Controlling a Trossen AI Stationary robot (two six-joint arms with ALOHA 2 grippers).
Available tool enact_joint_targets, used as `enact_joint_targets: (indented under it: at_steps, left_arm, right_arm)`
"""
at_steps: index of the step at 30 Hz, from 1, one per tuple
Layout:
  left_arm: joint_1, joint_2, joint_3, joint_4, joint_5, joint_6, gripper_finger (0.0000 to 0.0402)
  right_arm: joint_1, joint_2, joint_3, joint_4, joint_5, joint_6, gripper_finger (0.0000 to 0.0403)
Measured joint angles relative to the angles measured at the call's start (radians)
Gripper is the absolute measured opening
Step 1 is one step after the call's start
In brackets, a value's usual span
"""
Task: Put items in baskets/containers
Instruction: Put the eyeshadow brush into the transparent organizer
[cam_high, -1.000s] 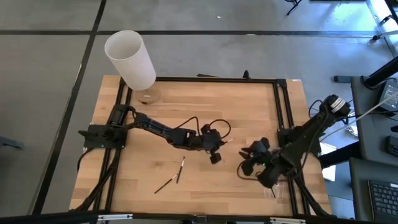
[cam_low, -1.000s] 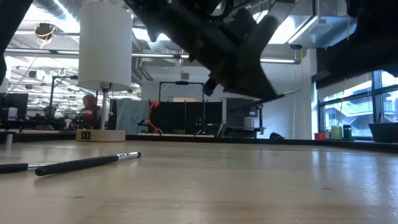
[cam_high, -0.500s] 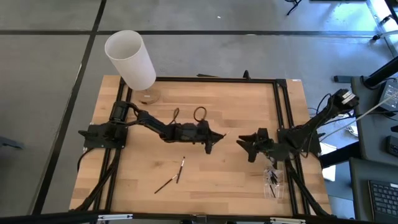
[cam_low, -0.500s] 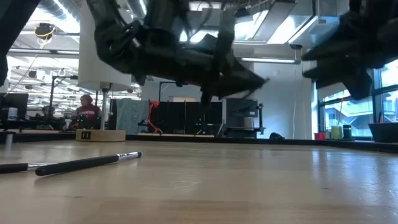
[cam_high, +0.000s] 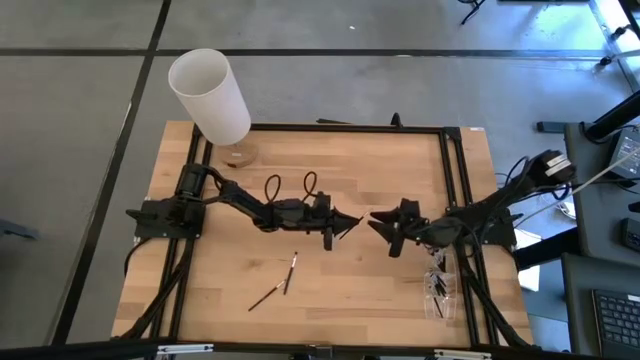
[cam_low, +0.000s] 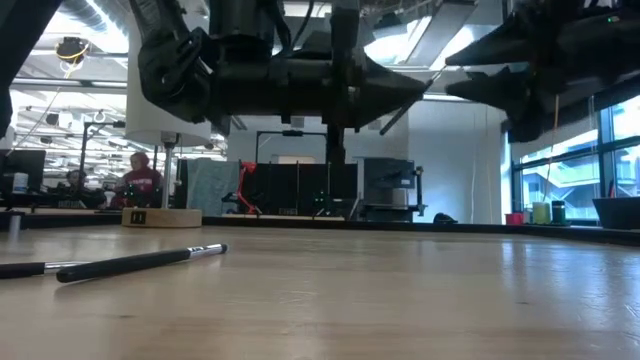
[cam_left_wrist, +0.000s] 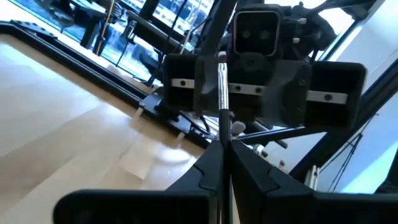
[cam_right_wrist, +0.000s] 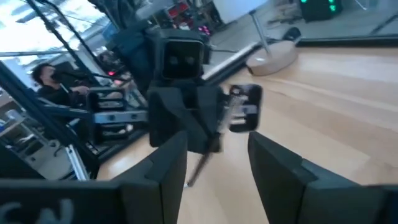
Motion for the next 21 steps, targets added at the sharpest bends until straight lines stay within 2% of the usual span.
enact_joint_targets:
  at_steps: [3,14,17,21]
  left_arm:
    - [-0.001,0.0,0.0,0.007,0.014,0.001,0.0017]
    - [0.001,0.0,0.0,0.013,0.044,0.002,0.0017]
    - [0.001,0.0,0.0,0.013,0.045,0.011,0.0017]
    - [0.001,0.0,0.0,0.012,0.048,0.011,0.0017]
  right_arm:
    - [-0.016,0.033,0.001,0.064,-0.029,-0.027,0.0169]
    - [-0.067,0.093,0.001,0.114,-0.077,-0.054,0.0168]
    - [-0.077,0.094,0.001,0.164,-0.092,-0.095,0.0155]
    - [-0.094,0.094,0.001,0.198,-0.167,-0.118,0.0116]
